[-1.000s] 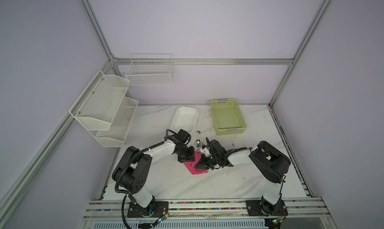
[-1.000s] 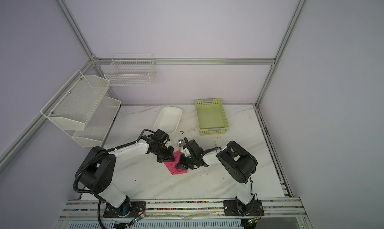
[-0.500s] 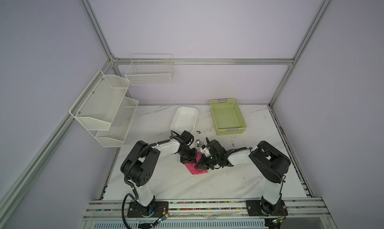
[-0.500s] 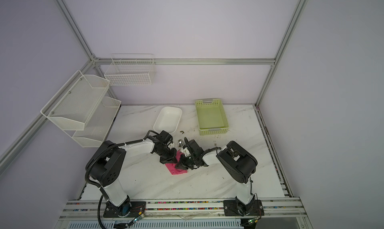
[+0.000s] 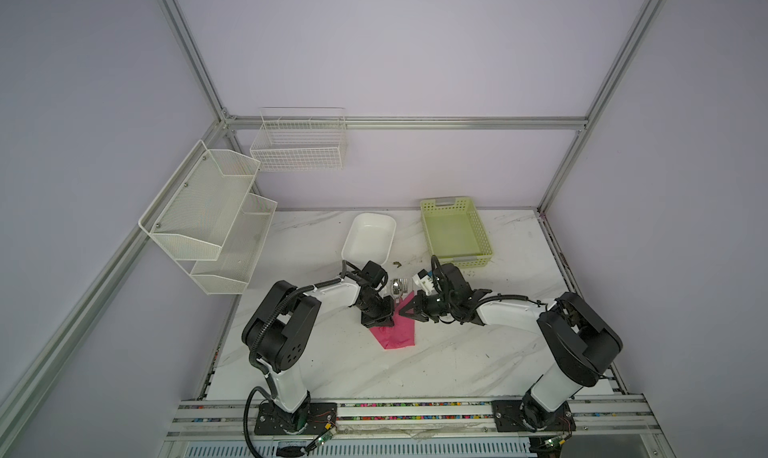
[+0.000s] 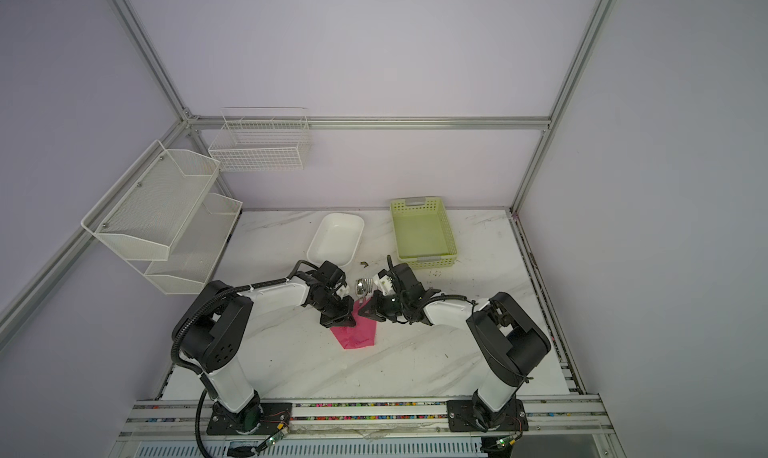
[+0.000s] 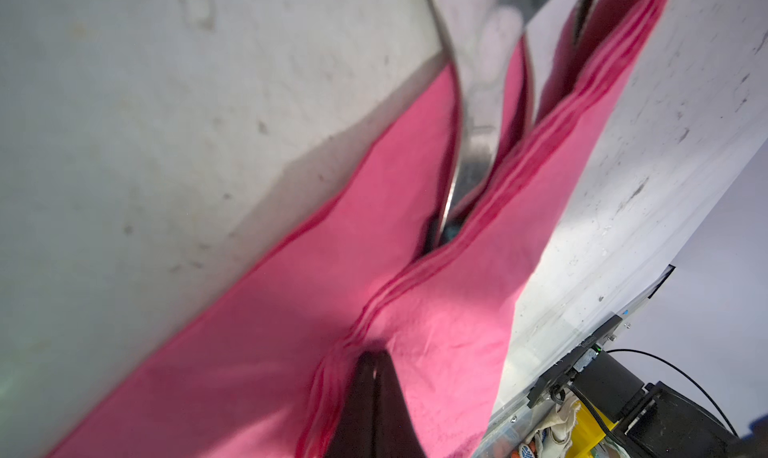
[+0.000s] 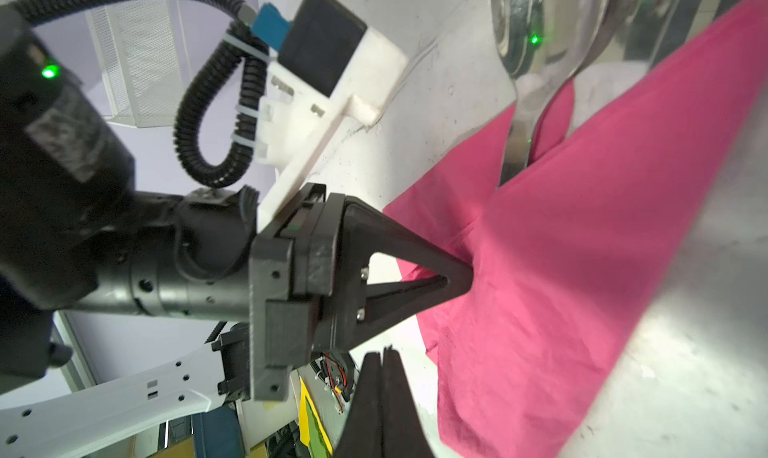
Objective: Place the utensils on the paper napkin and roll it up
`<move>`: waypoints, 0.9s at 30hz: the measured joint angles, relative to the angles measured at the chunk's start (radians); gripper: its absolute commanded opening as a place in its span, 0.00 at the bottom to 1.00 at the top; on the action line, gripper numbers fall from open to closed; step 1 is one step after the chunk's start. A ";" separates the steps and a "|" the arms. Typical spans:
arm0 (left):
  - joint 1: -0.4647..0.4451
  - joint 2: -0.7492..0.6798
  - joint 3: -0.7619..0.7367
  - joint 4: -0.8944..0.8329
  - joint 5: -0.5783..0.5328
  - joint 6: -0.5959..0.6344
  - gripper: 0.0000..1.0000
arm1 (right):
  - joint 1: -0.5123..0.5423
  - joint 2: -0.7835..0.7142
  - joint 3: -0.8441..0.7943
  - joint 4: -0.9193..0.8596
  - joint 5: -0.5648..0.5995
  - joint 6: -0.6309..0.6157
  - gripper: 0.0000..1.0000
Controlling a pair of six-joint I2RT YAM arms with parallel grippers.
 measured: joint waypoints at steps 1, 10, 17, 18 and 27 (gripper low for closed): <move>0.000 0.000 0.000 0.000 0.000 0.000 0.04 | 0.001 -0.008 -0.007 -0.010 -0.010 -0.011 0.00; 0.001 0.000 0.000 0.000 0.000 0.001 0.04 | 0.048 0.010 -0.075 -0.105 -0.103 -0.099 0.00; 0.001 0.000 0.000 0.000 0.000 0.001 0.04 | 0.082 0.102 -0.075 -0.104 -0.072 -0.101 0.00; 0.001 0.001 0.000 0.000 0.000 0.001 0.04 | 0.082 0.112 -0.075 -0.101 -0.061 -0.097 0.00; 0.001 0.001 0.000 0.000 0.000 0.001 0.04 | 0.084 0.105 -0.084 -0.082 -0.043 -0.069 0.00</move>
